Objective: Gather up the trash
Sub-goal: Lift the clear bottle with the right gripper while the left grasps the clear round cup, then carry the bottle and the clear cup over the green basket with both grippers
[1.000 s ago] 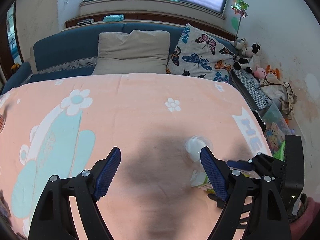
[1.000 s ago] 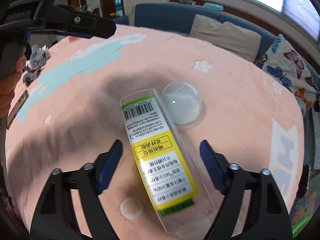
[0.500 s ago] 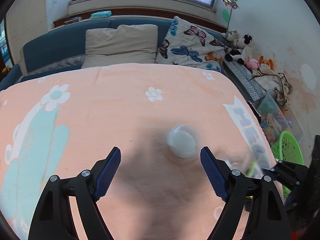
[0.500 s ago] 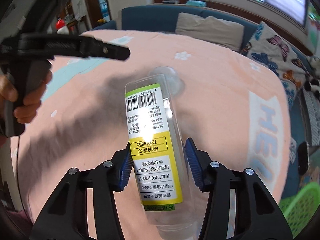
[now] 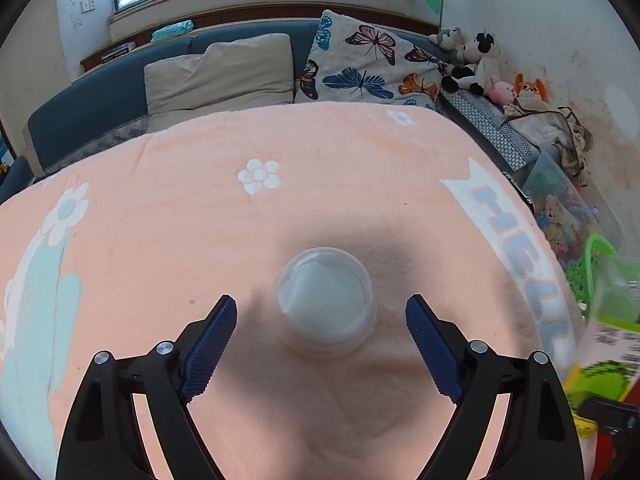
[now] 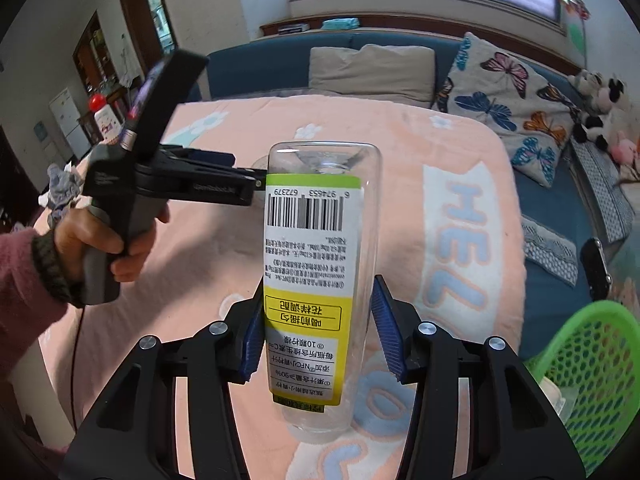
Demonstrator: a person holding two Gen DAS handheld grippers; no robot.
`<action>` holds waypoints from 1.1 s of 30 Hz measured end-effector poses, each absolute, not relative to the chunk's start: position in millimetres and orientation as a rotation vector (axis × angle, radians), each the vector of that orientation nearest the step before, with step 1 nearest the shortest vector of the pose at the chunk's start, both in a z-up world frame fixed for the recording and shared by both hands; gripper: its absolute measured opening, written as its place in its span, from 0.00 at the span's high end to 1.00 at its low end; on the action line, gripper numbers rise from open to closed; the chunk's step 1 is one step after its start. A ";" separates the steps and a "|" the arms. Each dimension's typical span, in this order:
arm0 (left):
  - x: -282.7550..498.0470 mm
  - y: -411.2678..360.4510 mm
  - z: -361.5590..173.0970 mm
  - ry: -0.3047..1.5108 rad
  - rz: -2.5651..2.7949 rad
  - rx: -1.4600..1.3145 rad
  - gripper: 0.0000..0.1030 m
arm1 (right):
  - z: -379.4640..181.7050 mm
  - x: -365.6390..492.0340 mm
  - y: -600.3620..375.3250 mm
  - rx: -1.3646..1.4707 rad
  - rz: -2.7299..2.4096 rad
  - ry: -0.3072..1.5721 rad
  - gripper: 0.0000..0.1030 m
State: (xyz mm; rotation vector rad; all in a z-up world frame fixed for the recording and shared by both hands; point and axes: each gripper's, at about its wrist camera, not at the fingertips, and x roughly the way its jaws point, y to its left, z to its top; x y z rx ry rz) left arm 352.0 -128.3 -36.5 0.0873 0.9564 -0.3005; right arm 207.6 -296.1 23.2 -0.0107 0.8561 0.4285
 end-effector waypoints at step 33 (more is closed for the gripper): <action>286.4 -171.4 0.3 0.890 -0.491 0.047 0.46 | 54.3 146.4 -357.7 0.092 0.296 0.775 0.56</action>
